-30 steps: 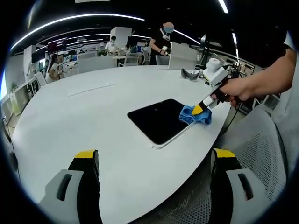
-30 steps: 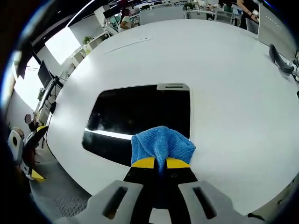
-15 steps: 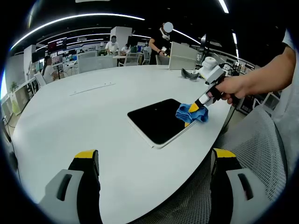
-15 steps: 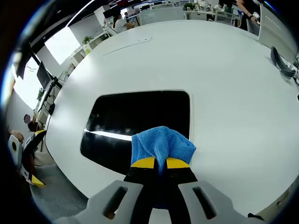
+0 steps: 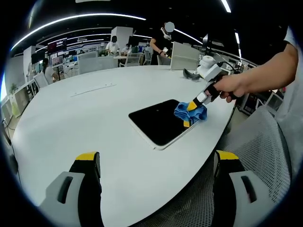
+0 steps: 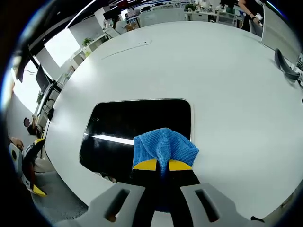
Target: Wipe the mirror surface with the cleaning cloth until all visible marks leave the cleaned area.
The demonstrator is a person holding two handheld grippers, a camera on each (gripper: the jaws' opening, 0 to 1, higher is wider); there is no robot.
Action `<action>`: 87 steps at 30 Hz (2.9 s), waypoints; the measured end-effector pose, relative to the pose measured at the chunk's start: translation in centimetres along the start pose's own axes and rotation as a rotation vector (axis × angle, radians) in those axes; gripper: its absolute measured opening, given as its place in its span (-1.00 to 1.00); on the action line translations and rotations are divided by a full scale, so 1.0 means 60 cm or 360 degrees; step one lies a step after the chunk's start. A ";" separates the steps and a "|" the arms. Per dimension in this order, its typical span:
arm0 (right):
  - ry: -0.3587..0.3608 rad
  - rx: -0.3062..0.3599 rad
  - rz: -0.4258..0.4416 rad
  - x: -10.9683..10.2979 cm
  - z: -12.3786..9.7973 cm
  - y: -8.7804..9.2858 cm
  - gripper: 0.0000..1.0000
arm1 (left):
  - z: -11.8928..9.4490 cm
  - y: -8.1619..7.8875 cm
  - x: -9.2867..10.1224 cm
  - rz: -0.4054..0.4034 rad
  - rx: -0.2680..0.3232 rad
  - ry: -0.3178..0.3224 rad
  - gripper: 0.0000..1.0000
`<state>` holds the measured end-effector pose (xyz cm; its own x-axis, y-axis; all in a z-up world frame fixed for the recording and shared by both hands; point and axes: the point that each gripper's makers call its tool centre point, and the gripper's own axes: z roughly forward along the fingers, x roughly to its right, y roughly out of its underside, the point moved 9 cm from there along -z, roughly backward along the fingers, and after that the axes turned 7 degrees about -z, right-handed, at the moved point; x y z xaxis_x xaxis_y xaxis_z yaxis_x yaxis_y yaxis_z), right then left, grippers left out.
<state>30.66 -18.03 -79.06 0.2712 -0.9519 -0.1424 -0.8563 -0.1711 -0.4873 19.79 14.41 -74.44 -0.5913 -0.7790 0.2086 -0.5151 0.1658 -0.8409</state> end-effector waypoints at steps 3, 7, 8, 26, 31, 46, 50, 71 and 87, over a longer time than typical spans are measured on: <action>0.0003 0.0001 -0.0006 0.002 0.004 -0.006 -1.00 | 0.000 -0.001 -0.001 -0.0006 0.0003 -0.0004 0.98; 0.0006 0.0002 -0.0017 0.004 0.008 -0.015 -1.00 | 0.000 -0.001 0.000 -0.0005 0.0000 -0.0002 0.98; 0.0006 0.0002 -0.0017 0.005 0.009 -0.016 -1.00 | 0.000 -0.001 0.000 -0.0005 0.0001 -0.0003 0.98; 0.0053 0.0009 -0.0061 0.016 0.031 -0.059 -1.00 | -0.002 -0.004 -0.002 -0.0030 0.0035 -0.0004 0.98; 0.0062 0.0017 -0.0089 0.020 0.036 -0.068 -1.00 | -0.002 -0.003 -0.003 -0.0036 0.0028 -0.0008 0.98; 0.0074 0.0026 -0.0076 0.031 0.051 -0.097 -1.00 | -0.001 -0.003 -0.005 -0.0040 0.0031 -0.0017 0.98; 0.0072 0.0028 -0.0079 0.033 0.053 -0.102 -1.00 | 0.000 -0.003 -0.006 -0.0038 0.0030 -0.0020 0.98; 0.0074 0.0044 -0.0073 0.035 0.058 -0.111 -1.00 | 0.000 -0.003 -0.007 -0.0043 0.0024 -0.0024 0.98; 0.0077 0.0059 -0.0084 0.034 0.059 -0.109 -1.00 | 0.001 -0.003 -0.006 -0.0030 0.0015 -0.0014 0.98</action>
<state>38.36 -17.93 -79.20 0.2932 -0.9532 -0.0740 -0.8242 -0.2128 -0.5248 20.10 14.61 -74.40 -0.5761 -0.7872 0.2200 -0.5201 0.1453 -0.8417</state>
